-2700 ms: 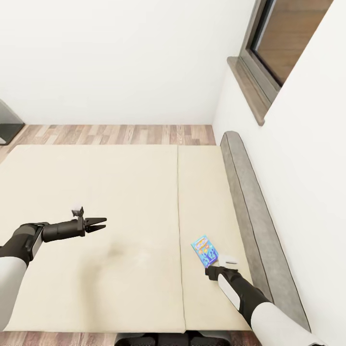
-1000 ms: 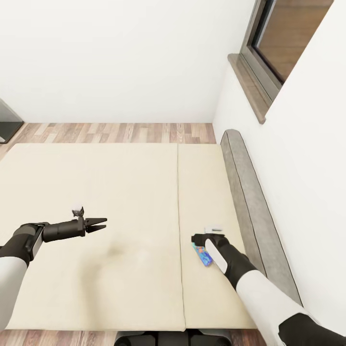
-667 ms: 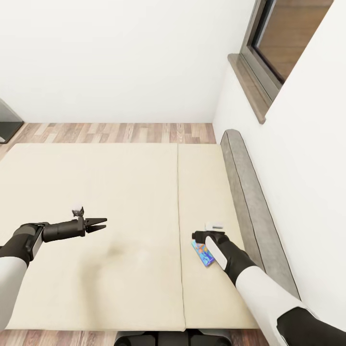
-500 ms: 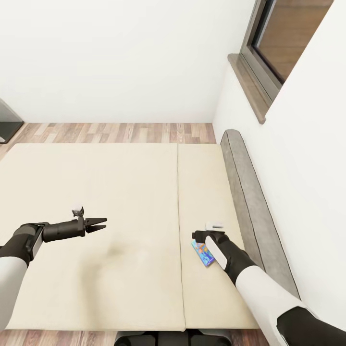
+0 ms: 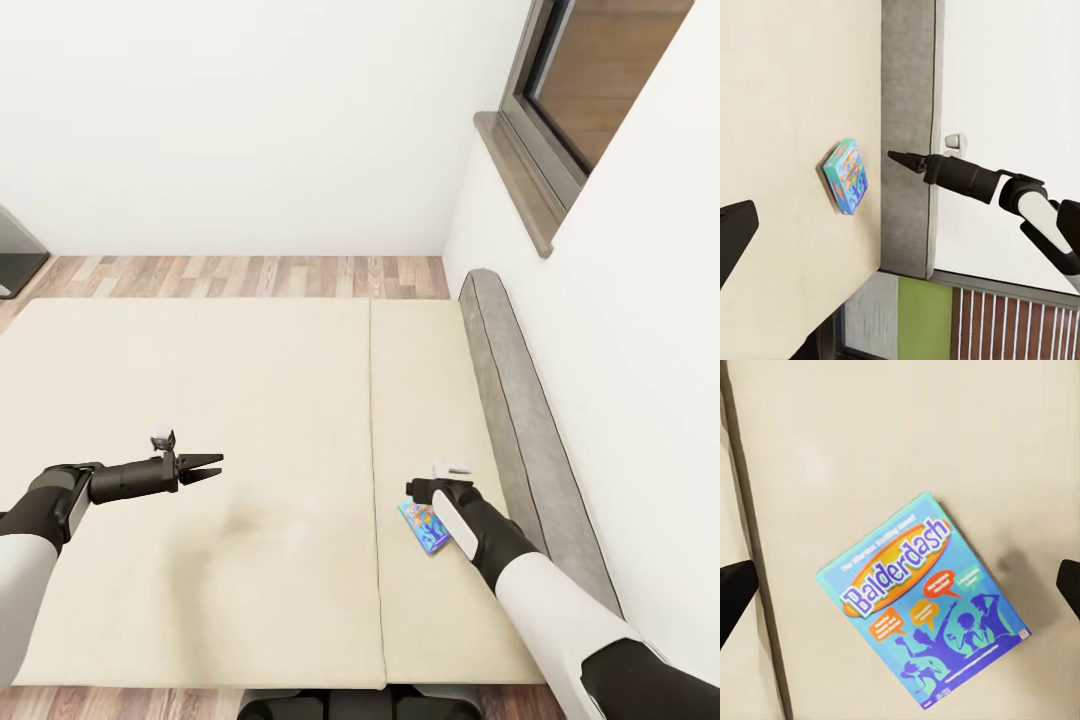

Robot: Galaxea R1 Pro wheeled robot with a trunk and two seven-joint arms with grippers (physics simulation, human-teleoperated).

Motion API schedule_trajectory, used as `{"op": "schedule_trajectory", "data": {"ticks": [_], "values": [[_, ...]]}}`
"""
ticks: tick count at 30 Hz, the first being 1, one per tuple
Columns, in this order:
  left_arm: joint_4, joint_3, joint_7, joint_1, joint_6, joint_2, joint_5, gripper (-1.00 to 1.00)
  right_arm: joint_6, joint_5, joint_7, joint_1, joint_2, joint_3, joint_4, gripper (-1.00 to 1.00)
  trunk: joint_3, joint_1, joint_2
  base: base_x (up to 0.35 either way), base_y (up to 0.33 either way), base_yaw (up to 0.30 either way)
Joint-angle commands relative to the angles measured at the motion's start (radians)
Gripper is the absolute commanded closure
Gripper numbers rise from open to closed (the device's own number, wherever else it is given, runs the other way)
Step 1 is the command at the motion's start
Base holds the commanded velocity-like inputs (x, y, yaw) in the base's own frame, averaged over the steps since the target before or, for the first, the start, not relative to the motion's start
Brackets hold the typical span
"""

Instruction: Put all the toys in the child's room - the three board games (two on the bed and one on the table), the two jigsaw puzzles on the table, and the tennis ball on the table - inside the toy box on the table in the child's room.

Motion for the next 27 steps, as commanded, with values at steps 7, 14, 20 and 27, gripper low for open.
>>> {"op": "schedule_trajectory", "data": {"ticks": [7,14,20,27], "values": [[-0.004,0.004,-0.008,-0.001,0.013,0.002,-0.007,-1.00,0.002,-0.010,-0.007,0.000,-0.001,0.006,-0.004,-1.00,-0.001,0.001,-0.002,0.000,0.000,0.000],[-0.022,0.010,-0.008,-0.001,0.022,0.010,-0.002,-1.00,0.003,-0.010,-0.005,0.007,-0.002,0.008,-0.042,-1.00,-0.001,0.001,-0.002,0.000,0.000,0.000],[-0.193,-0.010,-0.008,0.000,0.098,-0.006,0.004,-1.00,0.004,-0.010,-0.004,0.009,-0.002,0.007,-0.056,-1.00,-0.001,0.001,-0.002,0.000,0.000,0.000],[-0.429,-0.067,-0.008,-0.001,0.182,-0.035,0.009,-1.00,0.005,-0.011,-0.003,0.010,-0.002,0.007,-0.058,-1.00,-0.001,0.001,-0.002,0.000,0.000,0.000]]}}
